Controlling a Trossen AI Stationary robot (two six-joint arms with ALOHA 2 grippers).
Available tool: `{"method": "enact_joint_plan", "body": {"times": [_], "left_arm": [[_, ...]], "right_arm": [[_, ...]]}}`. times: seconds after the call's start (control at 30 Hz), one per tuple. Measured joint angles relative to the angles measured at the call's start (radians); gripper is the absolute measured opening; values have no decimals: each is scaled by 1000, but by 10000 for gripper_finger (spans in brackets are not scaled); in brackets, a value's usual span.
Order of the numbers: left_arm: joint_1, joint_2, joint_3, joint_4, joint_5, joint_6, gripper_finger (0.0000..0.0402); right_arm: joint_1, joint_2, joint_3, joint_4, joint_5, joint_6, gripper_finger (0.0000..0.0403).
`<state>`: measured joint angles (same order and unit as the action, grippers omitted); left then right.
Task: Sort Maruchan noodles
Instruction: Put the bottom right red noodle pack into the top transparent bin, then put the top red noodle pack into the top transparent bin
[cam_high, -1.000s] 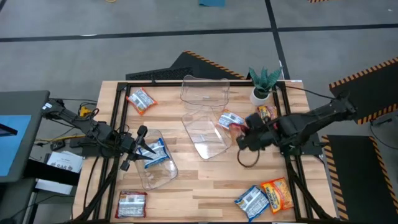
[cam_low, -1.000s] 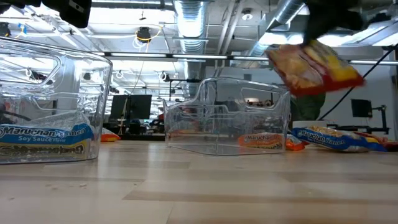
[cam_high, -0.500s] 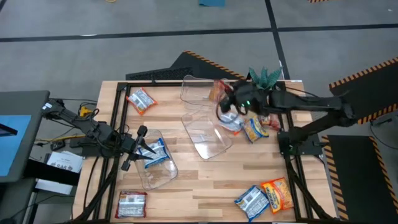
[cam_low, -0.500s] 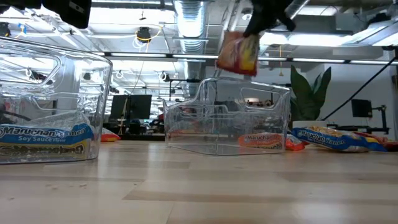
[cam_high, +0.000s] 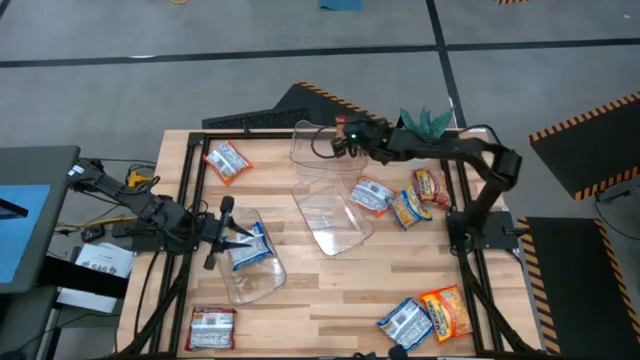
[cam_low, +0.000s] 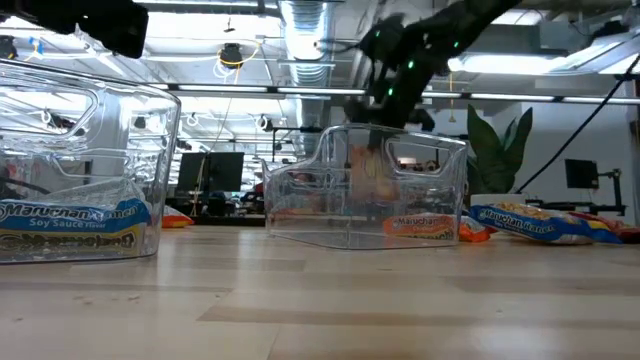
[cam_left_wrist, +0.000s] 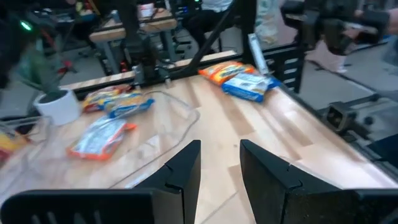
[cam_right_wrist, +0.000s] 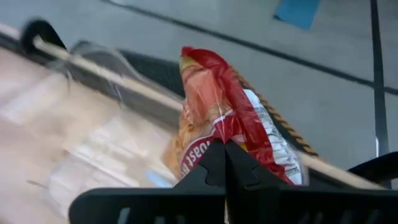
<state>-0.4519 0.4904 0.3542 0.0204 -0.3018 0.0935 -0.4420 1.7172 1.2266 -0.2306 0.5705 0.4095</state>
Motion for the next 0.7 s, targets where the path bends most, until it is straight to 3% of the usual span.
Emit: {"method": "enact_joint_plan", "body": {"times": [0.13, 0.37, 0.5, 0.7], "left_arm": [[0, 0, 0, -23, -62, 0, 103], [0, 0, 0, -27, -71, -1, 103], [0, 0, 0, -36, -72, -9, 103], [0, 0, 0, -41, -72, -23, 103]], "right_arm": [[10, 43, 0, -3, -60, 5, 20], [67, -5, 1, -39, -95, -41, 112], [87, -113, 1, -169, -96, -45, 169], [195, -314, 2, -547, -147, 46, 222]]}}
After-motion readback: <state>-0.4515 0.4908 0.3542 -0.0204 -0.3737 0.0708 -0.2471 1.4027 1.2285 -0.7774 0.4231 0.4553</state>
